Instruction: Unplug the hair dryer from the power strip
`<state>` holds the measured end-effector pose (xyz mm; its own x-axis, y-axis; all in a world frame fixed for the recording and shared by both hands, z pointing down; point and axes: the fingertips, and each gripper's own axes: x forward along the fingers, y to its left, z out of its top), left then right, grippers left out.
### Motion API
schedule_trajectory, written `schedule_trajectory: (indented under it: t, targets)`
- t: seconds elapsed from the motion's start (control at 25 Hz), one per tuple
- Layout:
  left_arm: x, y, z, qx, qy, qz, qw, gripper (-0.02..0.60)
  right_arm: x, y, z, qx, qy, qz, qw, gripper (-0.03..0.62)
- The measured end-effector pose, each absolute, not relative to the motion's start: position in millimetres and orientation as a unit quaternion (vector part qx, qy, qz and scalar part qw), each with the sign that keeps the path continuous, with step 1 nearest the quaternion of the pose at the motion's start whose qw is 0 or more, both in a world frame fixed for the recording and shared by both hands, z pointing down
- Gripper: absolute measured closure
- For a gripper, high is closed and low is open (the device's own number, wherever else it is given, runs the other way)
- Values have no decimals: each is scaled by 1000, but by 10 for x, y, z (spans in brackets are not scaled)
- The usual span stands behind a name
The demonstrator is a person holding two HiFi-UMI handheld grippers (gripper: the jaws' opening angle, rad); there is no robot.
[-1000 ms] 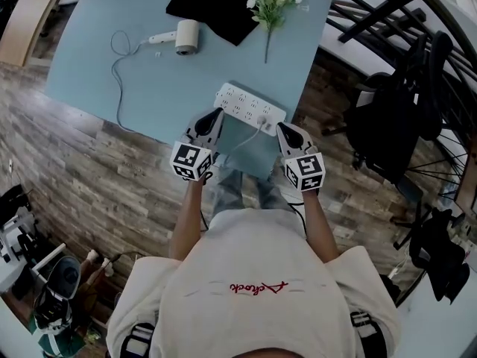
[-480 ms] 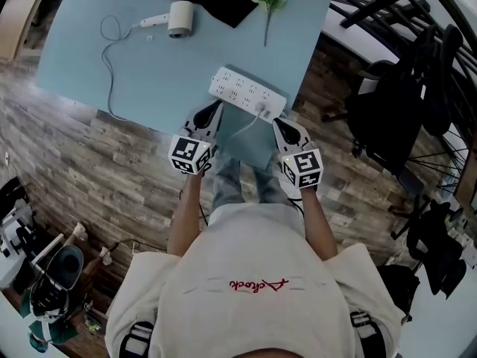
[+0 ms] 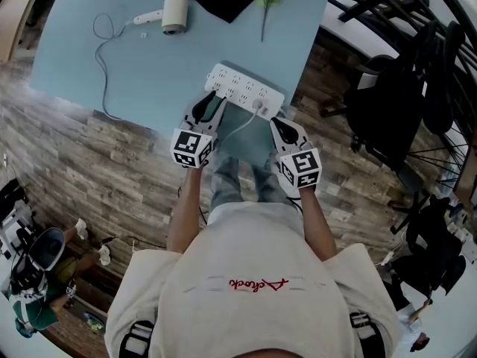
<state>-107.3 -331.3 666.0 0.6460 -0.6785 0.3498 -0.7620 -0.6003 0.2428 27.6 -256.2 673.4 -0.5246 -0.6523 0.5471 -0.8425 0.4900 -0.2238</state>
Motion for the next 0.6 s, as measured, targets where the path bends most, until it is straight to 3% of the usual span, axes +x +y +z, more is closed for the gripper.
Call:
schedule_trajectory:
  t: [0.32, 0.6]
  targets:
    - [-974, -3446, 6825, 886, -403, 154, 168, 413, 312, -2568, 6754, 445, -839, 242, 198, 577]
    - [-917, -3501, 6974, 884, -403, 192, 137, 405, 311, -2570, 6794, 441, -840, 246, 196, 577]
